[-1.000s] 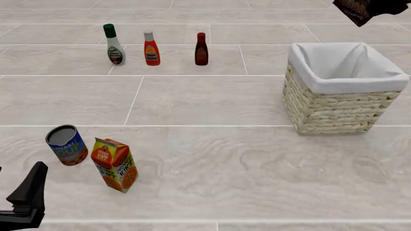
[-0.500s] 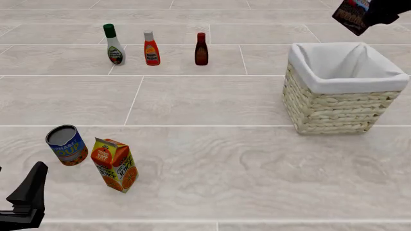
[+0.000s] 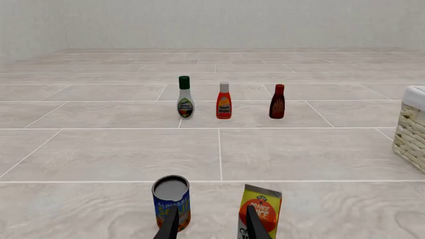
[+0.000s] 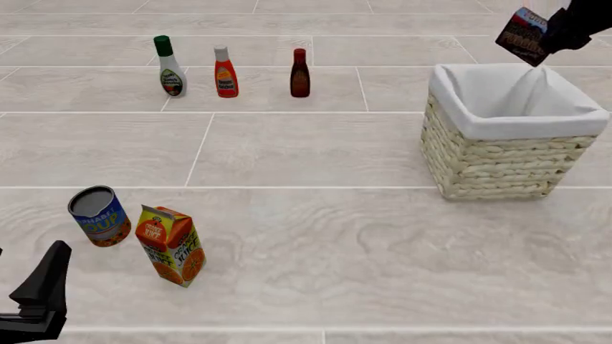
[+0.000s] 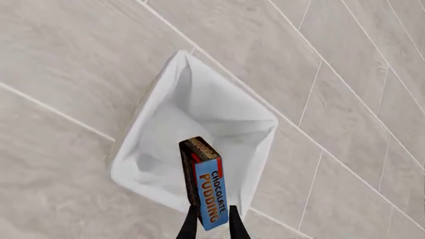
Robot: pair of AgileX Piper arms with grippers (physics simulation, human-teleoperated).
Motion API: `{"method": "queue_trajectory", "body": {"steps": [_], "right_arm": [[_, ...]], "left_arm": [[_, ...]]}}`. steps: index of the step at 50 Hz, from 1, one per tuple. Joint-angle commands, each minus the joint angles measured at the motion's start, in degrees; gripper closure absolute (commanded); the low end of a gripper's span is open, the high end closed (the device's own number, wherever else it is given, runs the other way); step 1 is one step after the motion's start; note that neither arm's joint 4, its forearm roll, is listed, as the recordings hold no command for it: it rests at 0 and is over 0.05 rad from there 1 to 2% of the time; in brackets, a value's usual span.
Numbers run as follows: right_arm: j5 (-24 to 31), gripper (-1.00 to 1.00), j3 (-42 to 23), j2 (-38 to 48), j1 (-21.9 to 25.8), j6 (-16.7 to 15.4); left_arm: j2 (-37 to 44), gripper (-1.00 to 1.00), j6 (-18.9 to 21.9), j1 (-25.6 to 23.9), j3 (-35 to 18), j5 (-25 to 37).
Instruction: Pick the chocolate pudding and place it in the basket.
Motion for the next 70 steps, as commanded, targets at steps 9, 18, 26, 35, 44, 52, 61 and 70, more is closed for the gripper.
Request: {"method": "queue_trajectory", "body": {"steps": [9, 18, 26, 35, 44, 52, 61, 70], "right_arm": [[-0.04, 1.00, -0.87, 2.87, -1.75, -2.23], [-0.03, 1.00, -2.84, 5.07, -1.85, -2.73], [-0.02, 1.00, -4.14, 6.68, -1.54, -2.66], [-0.02, 1.00, -5.66, 8.62, -2.02, -3.17], [-0.01, 1.00, -7.77, 11.02, -1.77, -2.92], [-0.02, 1.00, -8.94, 12.91, -2.11, -3.40], [-0.02, 1.00, -9.95, 14.68, -2.30, -3.77], [-0.02, 1.00, -11.48, 17.24, -2.78, -4.36]], "left_arm": [[0.01, -1.00, 0.04, 0.04, 0.06, -0.07], [0.01, -1.00, 0.02, 0.04, 0.06, -0.09], [0.01, -1.00, 0.03, 0.04, 0.06, -0.08], [0.01, -1.00, 0.04, 0.04, 0.06, -0.08], [0.01, -1.00, 0.03, 0.04, 0.06, -0.08], [0.01, -1.00, 0.02, 0.04, 0.06, -0.09], [0.01, -1.00, 0.03, 0.04, 0.06, -0.09], [0.01, -1.00, 0.02, 0.04, 0.06, -0.09]]}}
